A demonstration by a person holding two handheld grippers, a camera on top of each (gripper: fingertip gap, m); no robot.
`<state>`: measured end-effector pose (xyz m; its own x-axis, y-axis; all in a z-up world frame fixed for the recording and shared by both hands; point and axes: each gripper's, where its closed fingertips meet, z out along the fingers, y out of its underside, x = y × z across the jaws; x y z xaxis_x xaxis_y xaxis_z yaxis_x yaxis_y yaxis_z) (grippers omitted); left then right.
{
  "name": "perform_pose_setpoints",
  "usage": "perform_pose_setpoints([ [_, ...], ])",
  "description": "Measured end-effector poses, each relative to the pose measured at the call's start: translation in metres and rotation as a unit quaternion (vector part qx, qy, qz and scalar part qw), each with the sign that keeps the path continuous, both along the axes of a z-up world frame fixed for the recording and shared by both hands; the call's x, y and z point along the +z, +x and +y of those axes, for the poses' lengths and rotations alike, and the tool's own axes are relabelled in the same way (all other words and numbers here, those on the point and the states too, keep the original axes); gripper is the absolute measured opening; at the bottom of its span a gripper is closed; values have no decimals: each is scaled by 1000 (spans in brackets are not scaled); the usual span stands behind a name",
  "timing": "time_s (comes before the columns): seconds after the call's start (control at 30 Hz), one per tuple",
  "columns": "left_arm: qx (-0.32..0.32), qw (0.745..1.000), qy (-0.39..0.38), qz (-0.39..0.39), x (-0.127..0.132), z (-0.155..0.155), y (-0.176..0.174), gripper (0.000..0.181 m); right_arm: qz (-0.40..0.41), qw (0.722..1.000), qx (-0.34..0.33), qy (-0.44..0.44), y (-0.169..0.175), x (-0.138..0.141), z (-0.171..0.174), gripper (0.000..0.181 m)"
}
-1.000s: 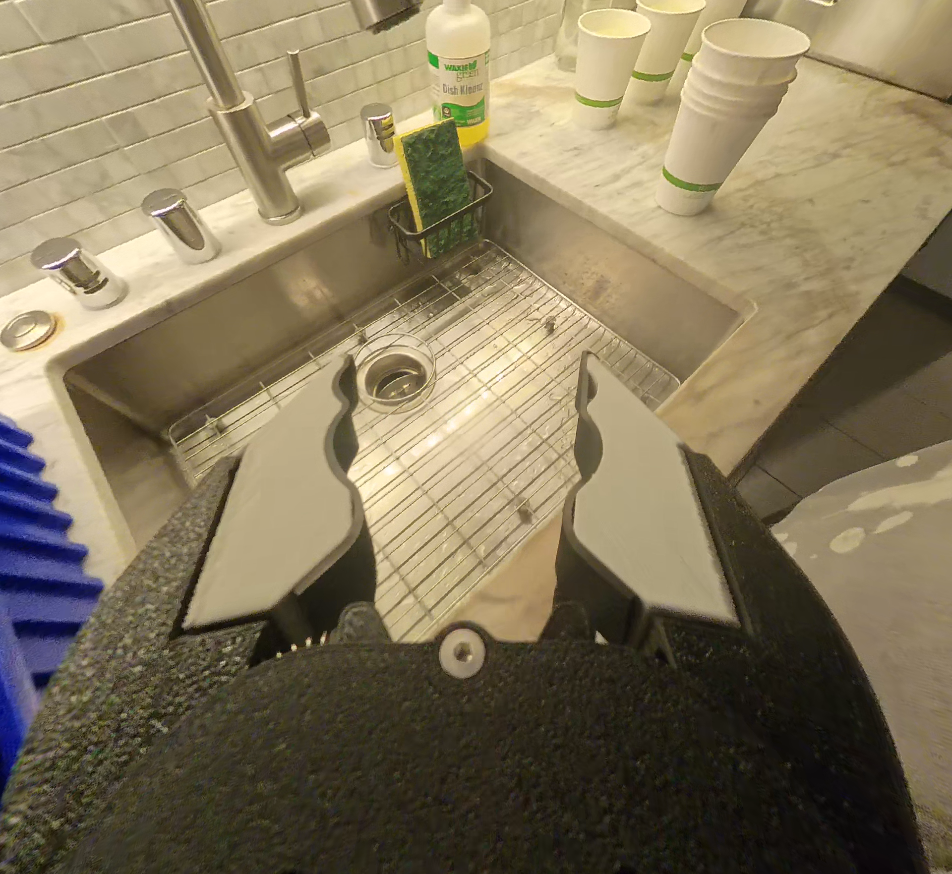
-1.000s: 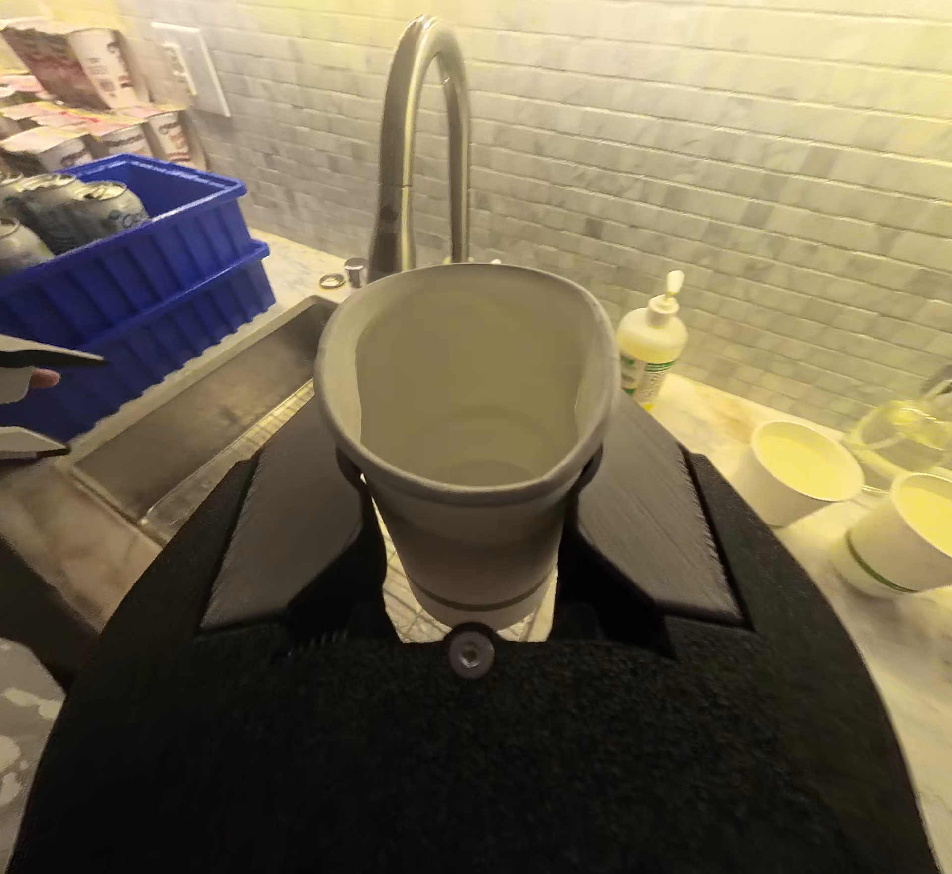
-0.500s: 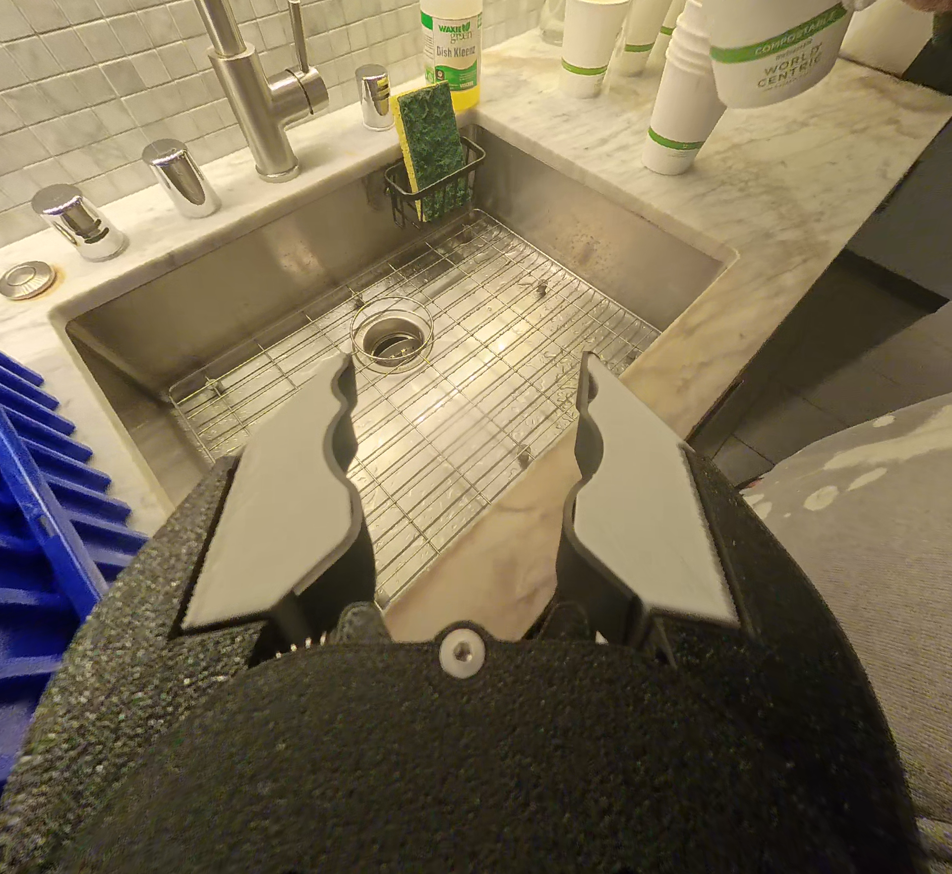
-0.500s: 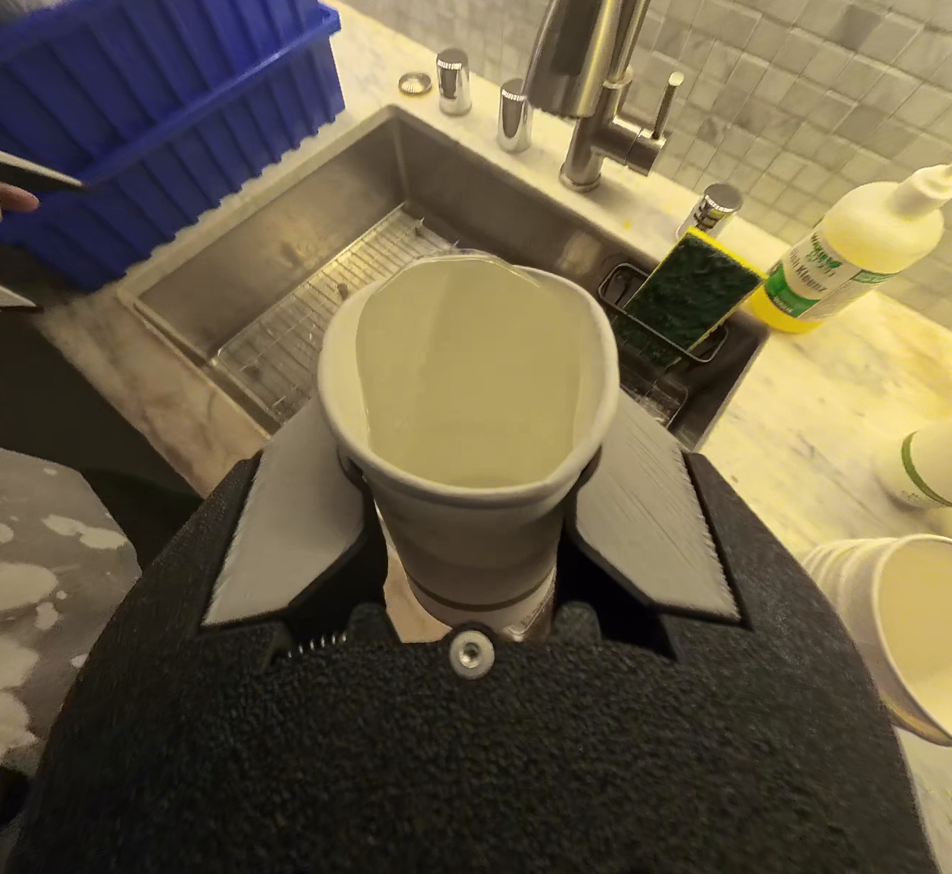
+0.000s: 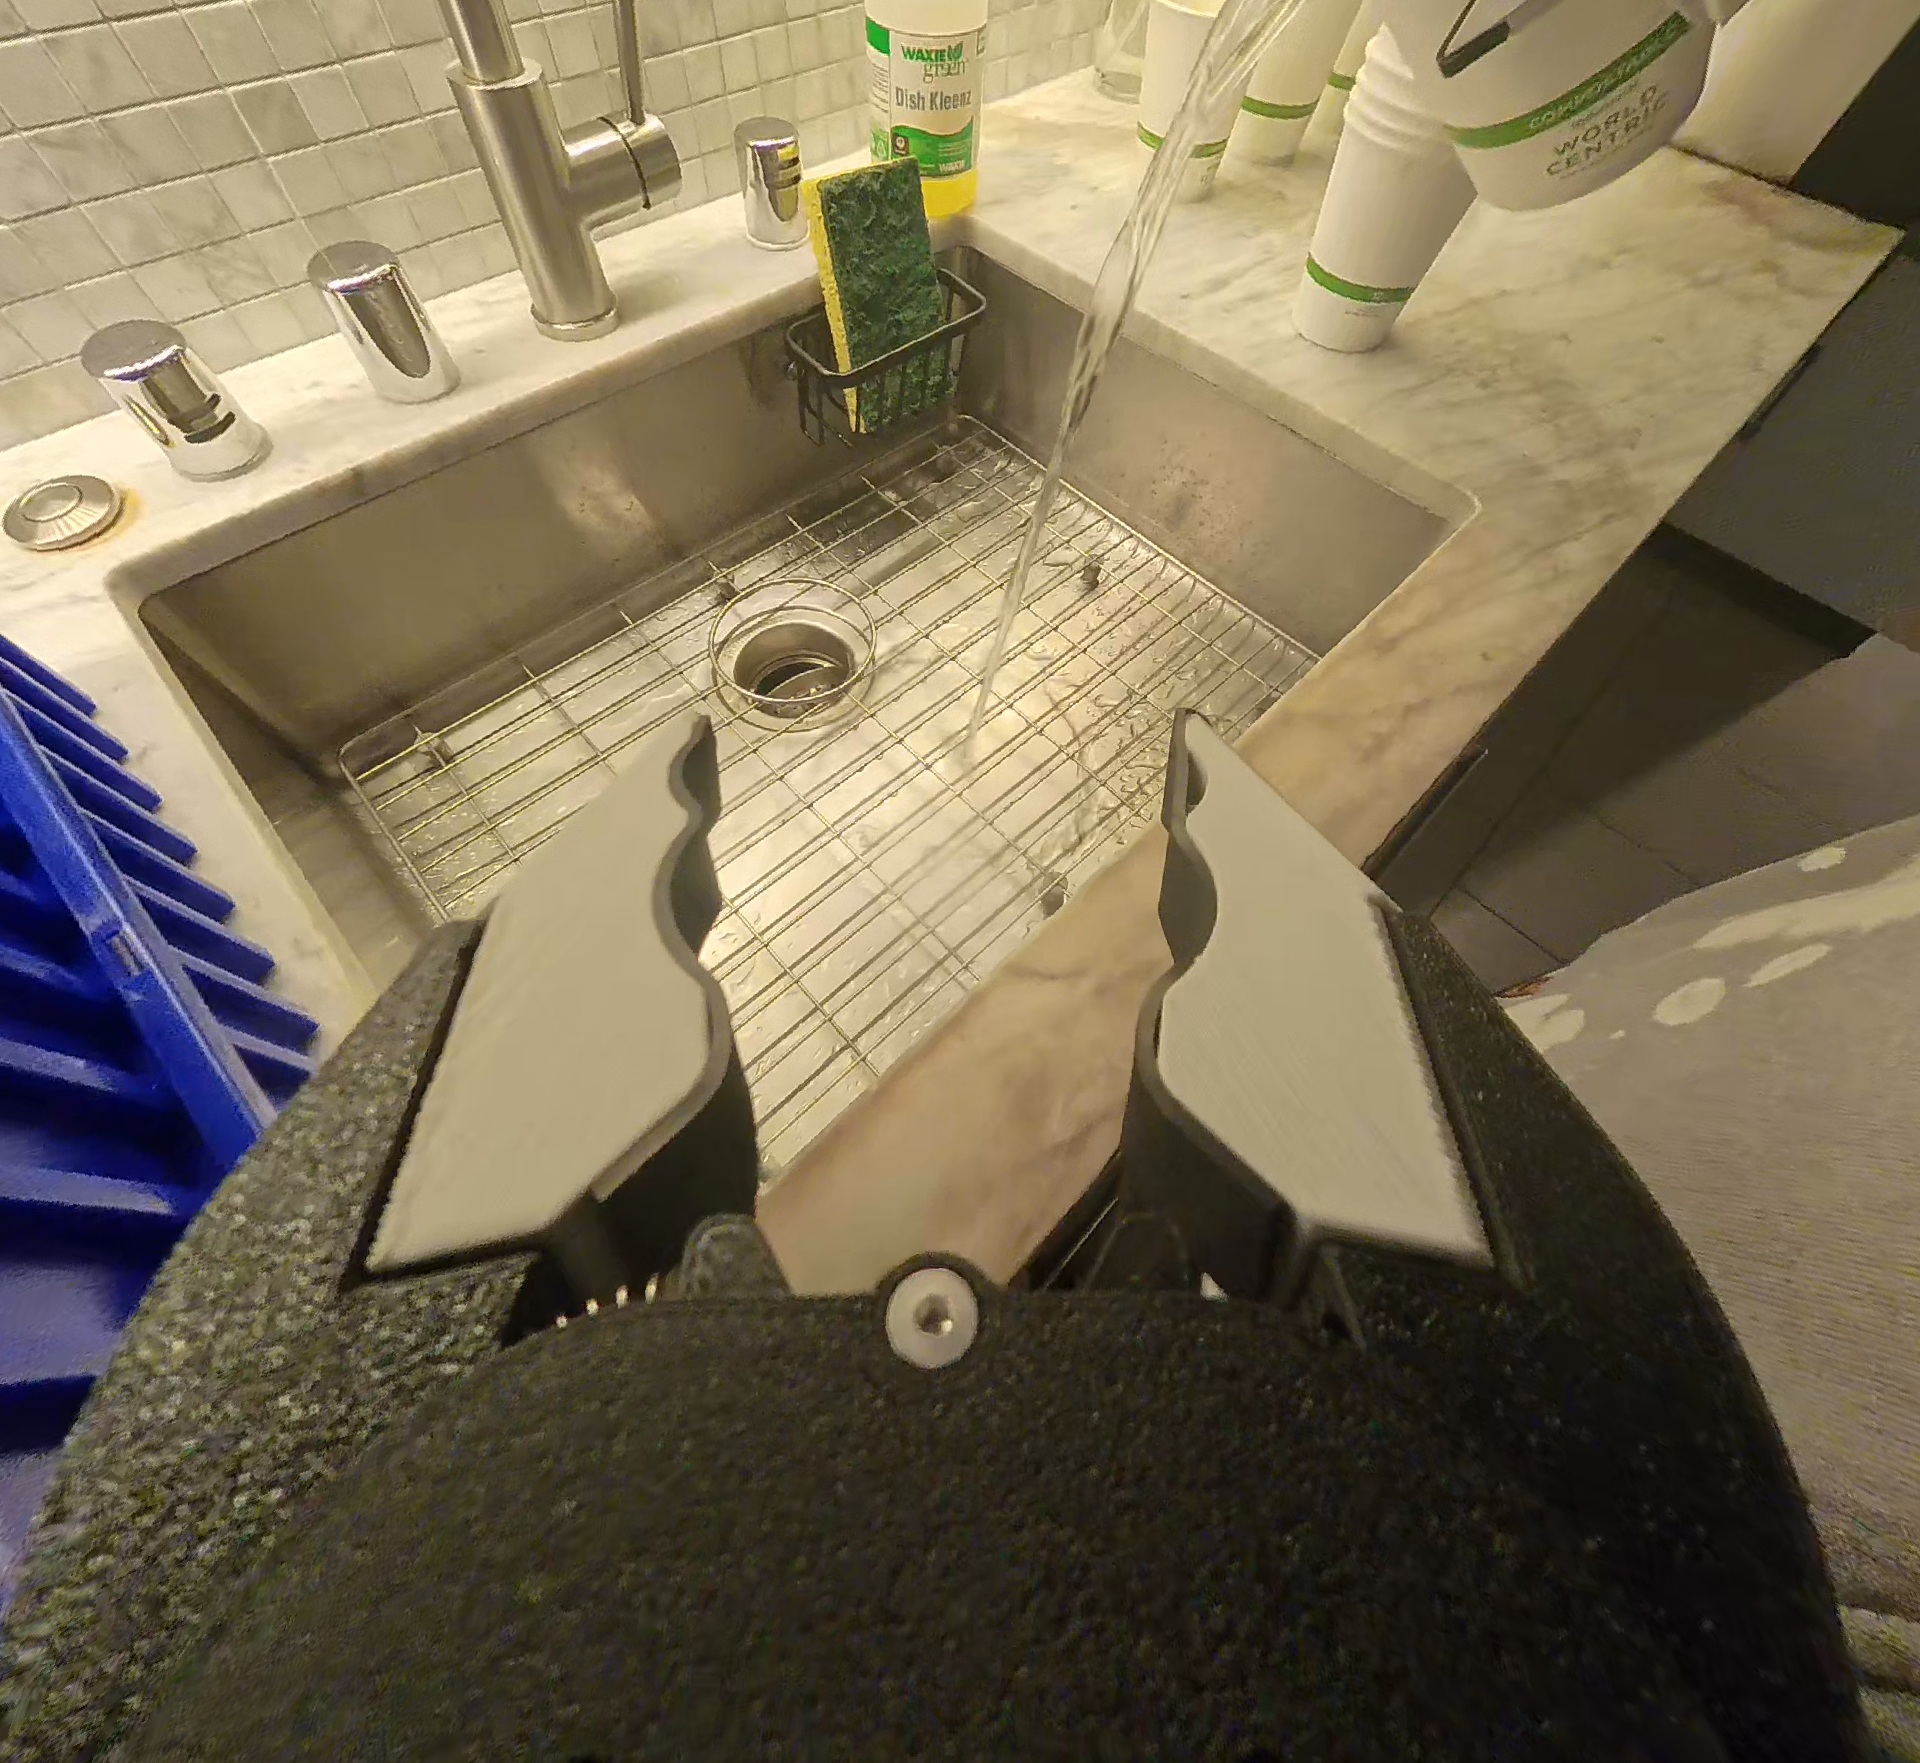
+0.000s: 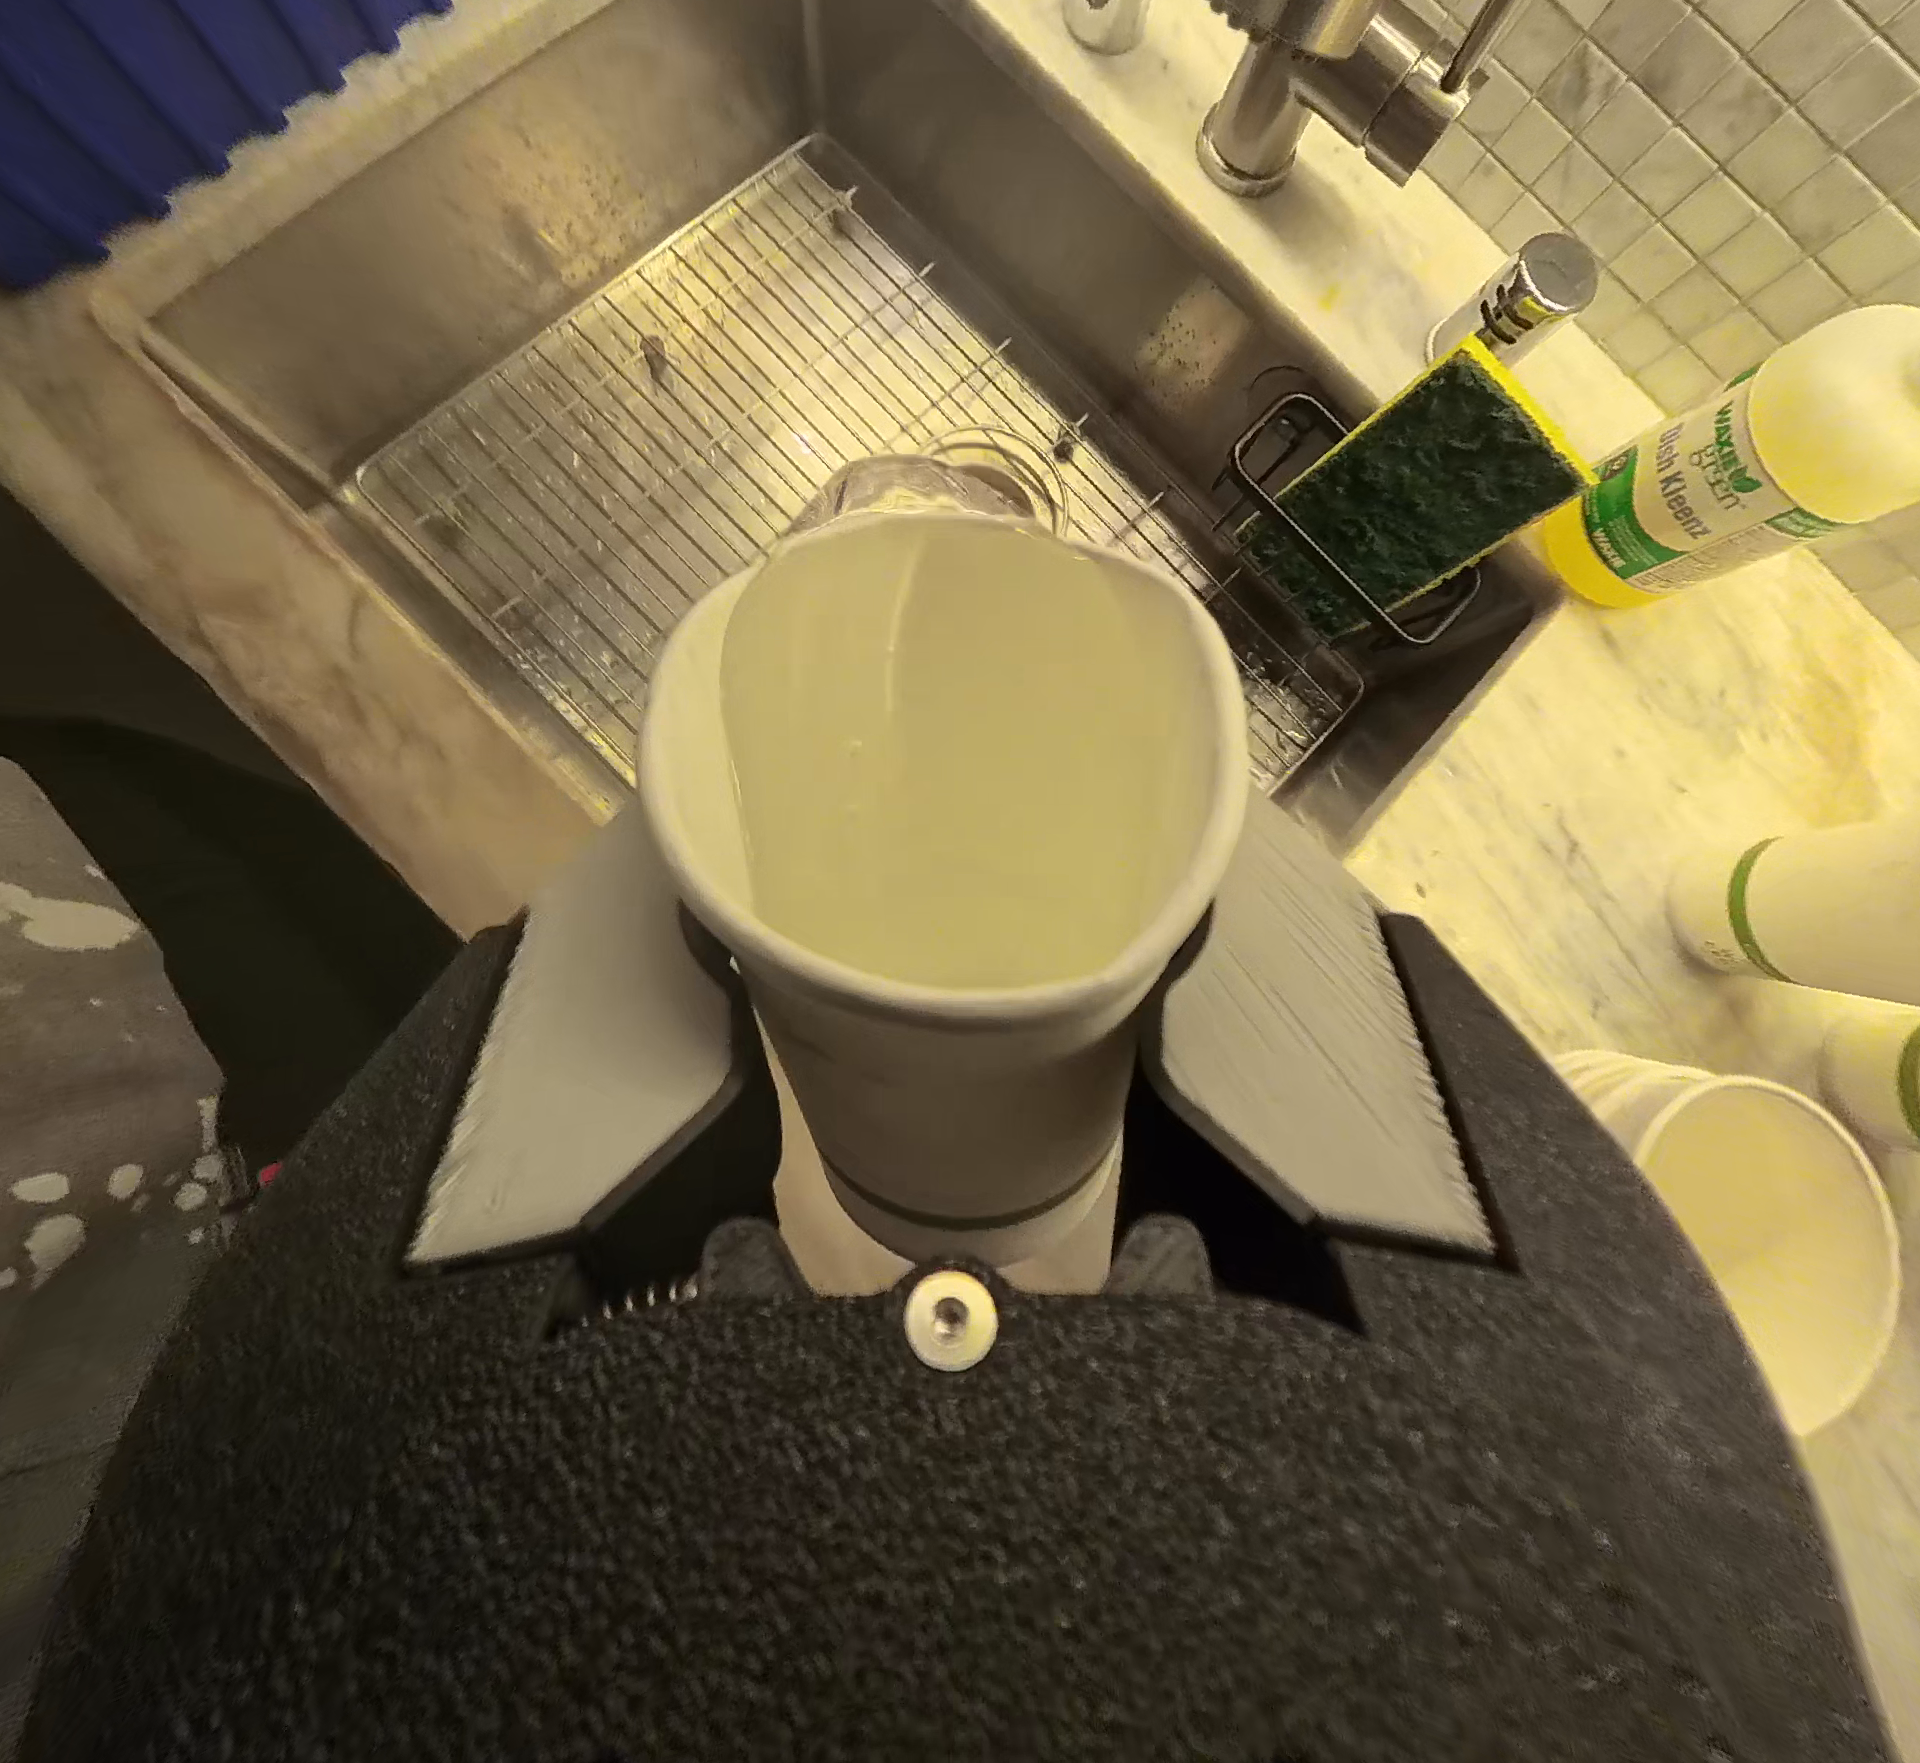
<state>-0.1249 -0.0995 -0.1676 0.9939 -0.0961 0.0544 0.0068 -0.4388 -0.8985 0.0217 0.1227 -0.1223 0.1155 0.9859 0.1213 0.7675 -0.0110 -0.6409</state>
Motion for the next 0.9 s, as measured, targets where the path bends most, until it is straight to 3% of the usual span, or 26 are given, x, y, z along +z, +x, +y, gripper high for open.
perform_pose_setpoints([
  [0.9, -5, 1000, 17, 0, 1, 4, -2, 86, -132, 987, 38, 78, -5, 36, 32, 78],
])
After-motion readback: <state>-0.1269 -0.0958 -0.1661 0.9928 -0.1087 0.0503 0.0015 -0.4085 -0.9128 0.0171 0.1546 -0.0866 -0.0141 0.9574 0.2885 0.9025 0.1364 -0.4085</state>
